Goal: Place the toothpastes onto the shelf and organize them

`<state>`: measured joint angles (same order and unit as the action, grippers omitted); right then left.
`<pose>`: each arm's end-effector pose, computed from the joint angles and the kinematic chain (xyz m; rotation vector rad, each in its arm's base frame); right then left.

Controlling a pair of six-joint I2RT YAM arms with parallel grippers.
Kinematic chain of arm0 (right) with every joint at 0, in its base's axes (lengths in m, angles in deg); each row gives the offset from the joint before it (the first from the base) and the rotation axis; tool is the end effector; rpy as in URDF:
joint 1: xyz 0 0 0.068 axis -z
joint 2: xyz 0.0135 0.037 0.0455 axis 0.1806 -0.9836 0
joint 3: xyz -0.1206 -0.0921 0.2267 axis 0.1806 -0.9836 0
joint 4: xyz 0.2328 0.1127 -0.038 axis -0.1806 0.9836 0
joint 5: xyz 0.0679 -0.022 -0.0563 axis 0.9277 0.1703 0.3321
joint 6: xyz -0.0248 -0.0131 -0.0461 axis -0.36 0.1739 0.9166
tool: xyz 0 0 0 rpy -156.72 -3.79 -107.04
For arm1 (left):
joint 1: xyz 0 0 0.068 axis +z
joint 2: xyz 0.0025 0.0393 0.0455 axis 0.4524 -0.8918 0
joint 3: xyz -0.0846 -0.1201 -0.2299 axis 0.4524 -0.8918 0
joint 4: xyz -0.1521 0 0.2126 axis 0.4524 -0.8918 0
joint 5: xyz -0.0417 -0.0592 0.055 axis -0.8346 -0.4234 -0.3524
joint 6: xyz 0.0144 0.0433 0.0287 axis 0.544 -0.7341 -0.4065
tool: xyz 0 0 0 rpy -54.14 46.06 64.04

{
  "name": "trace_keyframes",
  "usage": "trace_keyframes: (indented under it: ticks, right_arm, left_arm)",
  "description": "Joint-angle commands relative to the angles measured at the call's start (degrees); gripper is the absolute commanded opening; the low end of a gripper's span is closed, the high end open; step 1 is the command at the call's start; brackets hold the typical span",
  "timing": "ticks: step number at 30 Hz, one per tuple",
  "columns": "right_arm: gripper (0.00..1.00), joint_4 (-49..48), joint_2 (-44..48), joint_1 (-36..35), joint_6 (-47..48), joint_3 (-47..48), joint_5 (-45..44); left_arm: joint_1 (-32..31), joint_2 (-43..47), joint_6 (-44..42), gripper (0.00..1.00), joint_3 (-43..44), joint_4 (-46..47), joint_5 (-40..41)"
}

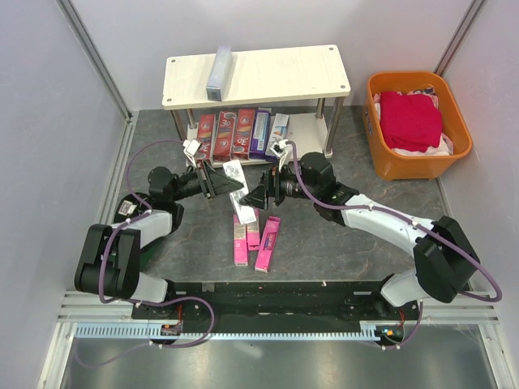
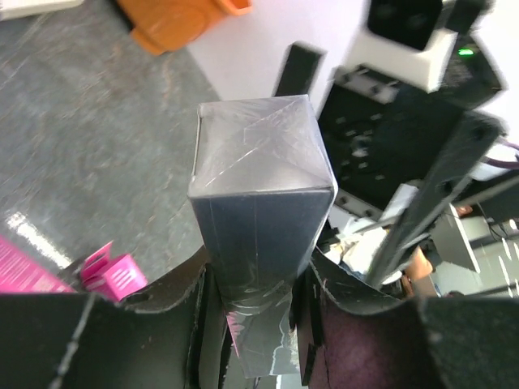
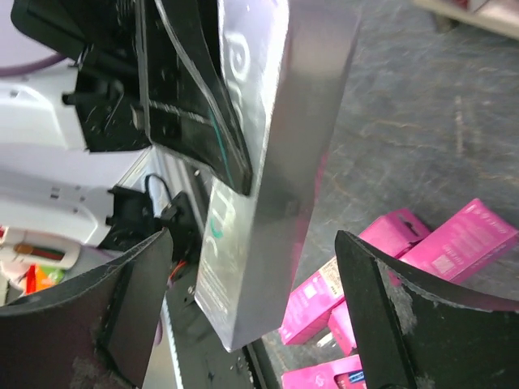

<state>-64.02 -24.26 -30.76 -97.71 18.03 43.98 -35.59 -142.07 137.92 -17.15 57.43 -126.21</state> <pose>0.2408 0.2345 0.2877 -0.5737 1.9037 1.3474 0.2651 -0.0723 0.2379 0.2405 1.7646 -1.7084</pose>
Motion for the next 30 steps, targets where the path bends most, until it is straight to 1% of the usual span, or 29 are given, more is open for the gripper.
trace_keyframes:
  ticks: [1, 3, 4, 5, 6, 7, 8, 10, 11, 13, 14, 15, 17, 18, 20, 21, 23, 24, 25, 26, 27, 28, 30]
  right_arm:
    - [0.88, -4.38, -0.58, -0.14, -0.05, -1.17, 6.59]
    - [0.85, -4.12, -0.76, -0.14, 0.30, -1.43, 6.41]
    - [0.82, -4.29, -0.93, -0.14, 0.22, -1.52, 6.41]
    - [0.79, -4.55, -1.11, -0.14, -0.13, -1.87, 6.50]
    - [0.75, -5.25, -1.20, -0.23, -0.66, -2.14, 6.67]
    - [0.68, -6.91, -1.20, -0.14, -1.10, -2.40, 6.85]
    - [0.64, -7.28, -1.20, -0.14, -1.36, -2.58, 6.85]
    - [0.57, -8.59, -1.29, -0.14, -2.51, -2.67, 7.20]
    - [0.51, -8.69, -1.20, -0.14, -2.51, -2.58, 7.12]
    - [0.43, -8.95, -0.85, -0.14, -2.95, -2.49, 7.03]
    - [0.41, -8.86, -0.67, -0.14, -3.12, -2.40, 6.77]
    - [0.40, -8.77, -0.32, -0.14, -3.21, -2.40, 6.42]
    - [0.36, -8.07, 0.47, -0.14, -2.86, -2.05, 5.71]
    - [0.35, -7.11, 1.08, -0.05, -2.69, -1.79, 5.36]
    - [0.32, -6.05, 1.61, -0.14, -1.99, -1.00, 4.04]
    - [0.31, -5.18, 2.13, -0.05, -1.90, -0.73, 3.78]
    - [0.30, -3.68, 2.58, -0.05, -1.02, 0.49, 2.29]
    - [0.29, -2.37, 2.93, -0.05, -0.75, 0.93, 1.85]
    - [0.29, -1.66, 3.02, -0.05, -0.40, 1.37, 1.41]
    - [0.28, -1.22, 3.11, -0.05, 0.03, 2.33, 0.71]
    - [0.28, -0.26, 3.19, 0.03, 0.13, 2.87, 0.52]
    - [0.28, 0.10, 3.19, 0.03, 0.30, 3.74, 0.26]
    - [0.28, 1.33, 3.19, 0.03, 0.83, 4.80, -0.35]
  left_arm:
    - [0.16, -0.04, 9.01, 0.29, 1.10, 16.10, -2.38]
    - [0.08, -2.05, 13.67, 0.29, 1.01, 21.10, -2.29]
    - [0.07, -2.85, 15.51, 0.29, 1.01, 26.35, -2.21]
    - [0.07, -3.99, 19.36, 0.29, 1.10, 29.71, -2.38]
    - [0.07, -5.74, 21.22, 0.29, 1.19, 32.36, -2.38]
    - [0.07, -6.72, 22.72, 0.29, 1.36, 35.95, -2.38]
    - [0.07, -7.16, 23.95, 0.29, 1.62, 35.99, -2.56]
    - [-0.01, -7.34, 23.53, 0.29, 1.36, 35.99, -2.39]
    - [0.07, -7.25, 23.09, 0.30, 1.19, 35.99, -2.30]
    - [-0.01, -6.82, 22.82, 0.35, 0.92, 35.99, -2.38]
    - [0.07, -6.64, 22.65, 0.38, 0.84, 35.90, -2.56]
    - [0.07, -6.46, 22.56, 0.47, 0.83, 35.90, -2.56]
    - [0.07, -5.85, 21.69, 0.54, 0.75, 34.76, -2.82]
    - [0.07, -5.67, 21.07, 0.61, 0.66, 34.06, -2.73]
    - [0.07, -4.54, 18.62, 0.68, 0.48, 31.69, -2.65]
    - [0.07, -3.75, 17.39, 0.76, 0.22, 27.68, -2.47]
    - [0.07, -0.86, 12.21, 0.83, 0.22, 22.65, -1.77]
    - [0.07, 0.38, 9.93, 0.85, 0.05, 15.49, -1.33]
    - [0.07, 1.78, 4.77, 0.86, 0.04, 11.59, -0.98]
    - [0.07, 3.45, 1.93, 0.88, 0.13, 6.42, 0.85]
    - [0.07, 6.60, -1.05, 0.89, 0.48, -2.59, 1.91]
    - [0.07, 8.55, -6.74, 0.90, 0.74, -7.99, 4.36]
    - [0.07, 13.46, -12.04, 0.93, 1.97, -16.62, 7.10]
